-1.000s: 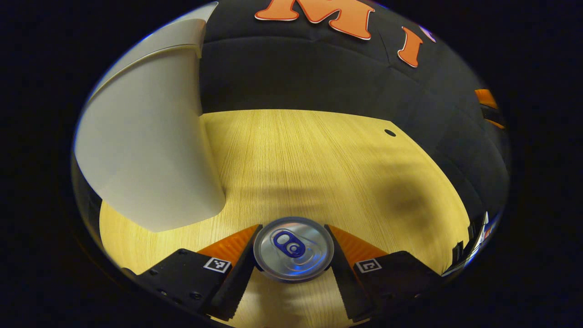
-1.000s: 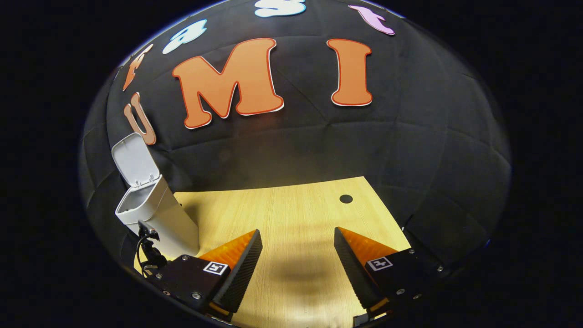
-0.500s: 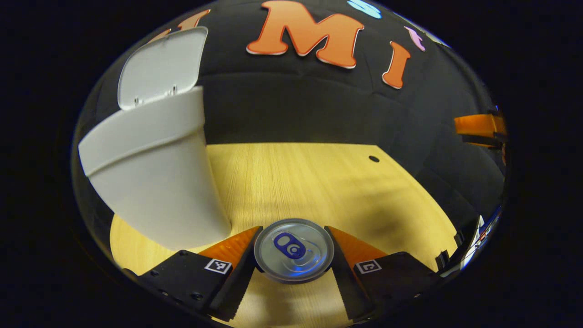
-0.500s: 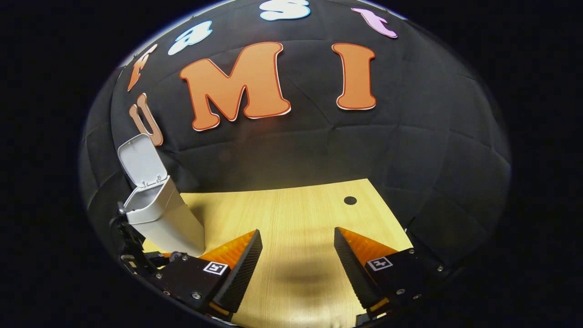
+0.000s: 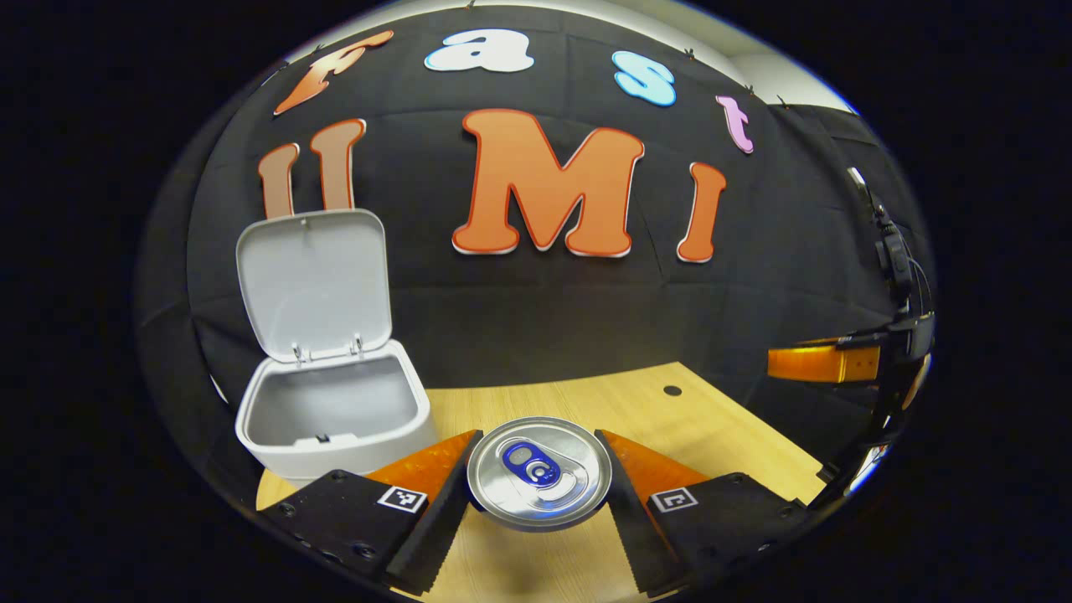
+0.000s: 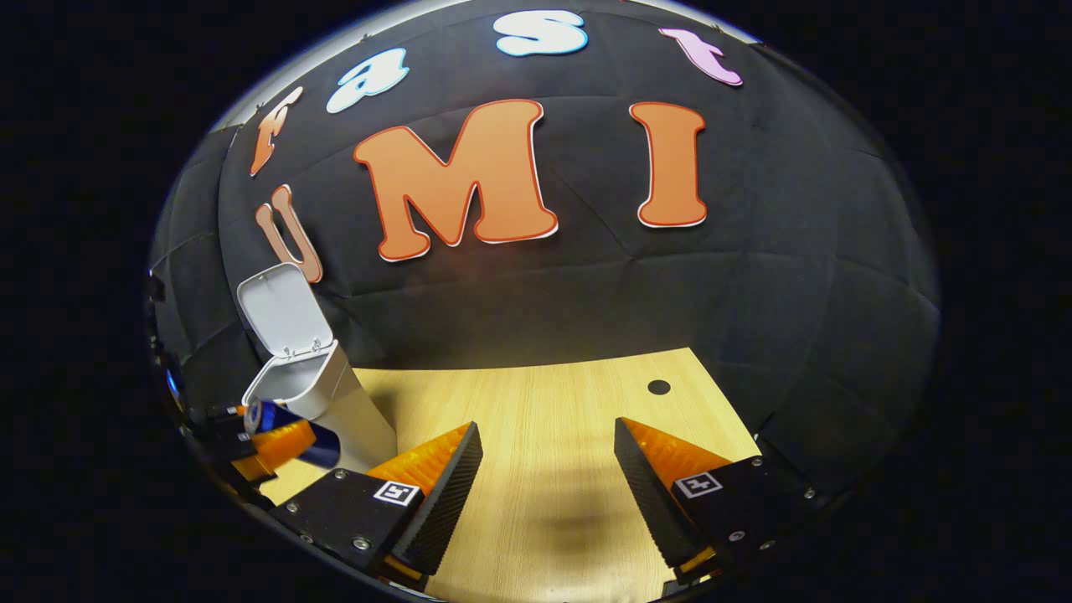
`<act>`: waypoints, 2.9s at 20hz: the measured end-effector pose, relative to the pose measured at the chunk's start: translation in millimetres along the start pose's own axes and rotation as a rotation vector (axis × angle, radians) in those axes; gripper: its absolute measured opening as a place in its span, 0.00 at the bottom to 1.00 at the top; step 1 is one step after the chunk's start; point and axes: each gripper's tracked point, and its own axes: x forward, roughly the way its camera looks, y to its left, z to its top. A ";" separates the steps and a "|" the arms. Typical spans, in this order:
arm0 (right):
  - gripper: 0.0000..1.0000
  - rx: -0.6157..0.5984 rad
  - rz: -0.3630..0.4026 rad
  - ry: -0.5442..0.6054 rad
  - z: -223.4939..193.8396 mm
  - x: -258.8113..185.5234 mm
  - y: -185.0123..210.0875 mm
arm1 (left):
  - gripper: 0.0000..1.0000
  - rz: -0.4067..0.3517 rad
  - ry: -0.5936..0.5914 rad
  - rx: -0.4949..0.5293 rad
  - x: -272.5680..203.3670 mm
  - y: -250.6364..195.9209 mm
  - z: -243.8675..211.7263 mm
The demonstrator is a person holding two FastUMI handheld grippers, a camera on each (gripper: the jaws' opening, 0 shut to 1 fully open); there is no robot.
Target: Press the lid of the desktop garbage bin to open it, pick up the crumpled paper on the desktop and throw it into the bin, then pick up the pop can on the desktop and drop it into the bin, and finally close the garbage bin lid.
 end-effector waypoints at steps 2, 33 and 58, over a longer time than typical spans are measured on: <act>0.95 0.004 0.013 -0.008 4.2 -1.9 7.7 | 0.81 0.012 -0.054 -0.007 -7.6 15.9 26.8; 0.95 0.048 -0.077 0.009 -11.2 -6.3 6.3 | 0.85 0.361 -0.004 -0.123 37.7 255.5 18.5; 0.95 0.055 -0.022 -0.008 -12.7 -25.6 21.0 | 0.94 0.387 -0.214 -0.046 -24.7 248.1 177.2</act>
